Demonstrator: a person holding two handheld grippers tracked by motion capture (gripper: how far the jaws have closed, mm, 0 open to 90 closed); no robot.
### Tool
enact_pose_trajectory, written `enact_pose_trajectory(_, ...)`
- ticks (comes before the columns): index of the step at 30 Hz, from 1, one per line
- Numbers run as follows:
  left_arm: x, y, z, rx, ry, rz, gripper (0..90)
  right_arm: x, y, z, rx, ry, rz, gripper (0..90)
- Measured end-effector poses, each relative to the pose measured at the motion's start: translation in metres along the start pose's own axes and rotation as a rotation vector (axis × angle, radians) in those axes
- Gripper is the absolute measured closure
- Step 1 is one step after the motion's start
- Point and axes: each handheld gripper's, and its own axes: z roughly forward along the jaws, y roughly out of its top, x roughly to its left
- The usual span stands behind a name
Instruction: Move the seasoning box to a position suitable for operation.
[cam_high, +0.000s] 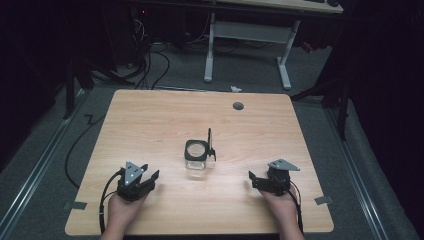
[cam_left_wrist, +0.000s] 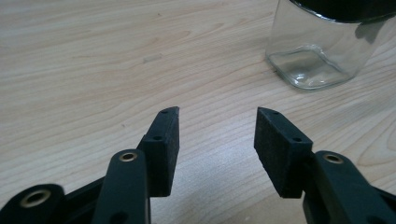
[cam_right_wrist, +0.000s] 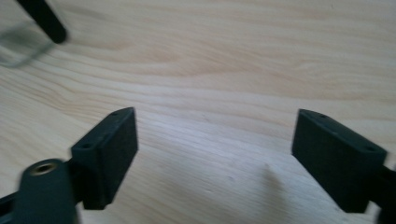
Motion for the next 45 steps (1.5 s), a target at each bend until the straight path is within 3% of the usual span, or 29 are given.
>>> enact_pose_trajectory(3,-0.001,-0.004,0.001,0.015,-0.003,0.003,54.7,0.005,-0.001,-0.003,-0.023,-0.006,-0.018,19.6)
enact_pose_trajectory(7,-0.003,-0.005,-0.001,0.016,-0.017,0.026,60.9,0.006,-0.002,-0.007,-0.055,0.025,0.005,26.8)
enact_pose_trajectory(9,-0.003,-0.004,-0.002,0.015,-0.025,0.015,63.4,0.006,-0.002,-0.007,-0.058,0.027,0.012,28.1)
enact_pose_trajectory(10,-0.004,-0.003,-0.002,0.016,-0.035,0.018,64.1,0.007,-0.003,-0.007,-0.07,0.038,0.019,33.6)
enact_pose_trajectory(15,-0.003,-0.002,-0.002,0.021,-0.03,0.016,65.8,0.01,-0.004,-0.007,-0.087,0.051,0.016,40.7)
enact_pose_trajectory(18,-0.001,-0.001,-0.002,0.017,-0.024,0.016,64.7,0.012,-0.003,-0.008,-0.093,0.055,0.02,44.8)
enact_pose_trajectory(21,0.0,-0.001,-0.003,0.009,-0.016,0.025,60.1,0.017,-0.002,-0.009,-0.097,0.079,0.002,55.3)
enact_pose_trajectory(24,0.002,0.003,-0.003,0.0,-0.015,-0.003,59.0,0.021,0.0,-0.008,-0.094,0.091,-0.008,60.2)
enact_pose_trajectory(27,0.002,0.003,-0.002,0.008,-0.009,-0.017,57.4,0.028,0.002,-0.005,-0.097,0.09,-0.018,62.7)
enact_pose_trajectory(31,-0.001,0.001,-0.001,0.003,-0.015,0.015,52.1,0.038,0.009,-0.002,-0.083,0.101,-0.06,63.7)
enact_pose_trajectory(34,-0.001,0.0,-0.002,0.004,-0.018,-0.004,50.8,0.045,0.015,0.001,-0.065,0.098,-0.106,61.6)
enact_pose_trajectory(40,-0.002,0.001,-0.001,0.0,-0.029,0.015,49.7,0.059,0.017,0.009,-0.075,0.122,-0.108,64.7)
enact_pose_trajectory(45,-0.004,-0.003,0.002,0.017,-0.031,0.008,49.2,0.072,0.018,0.016,-0.072,0.154,-0.116,68.7)
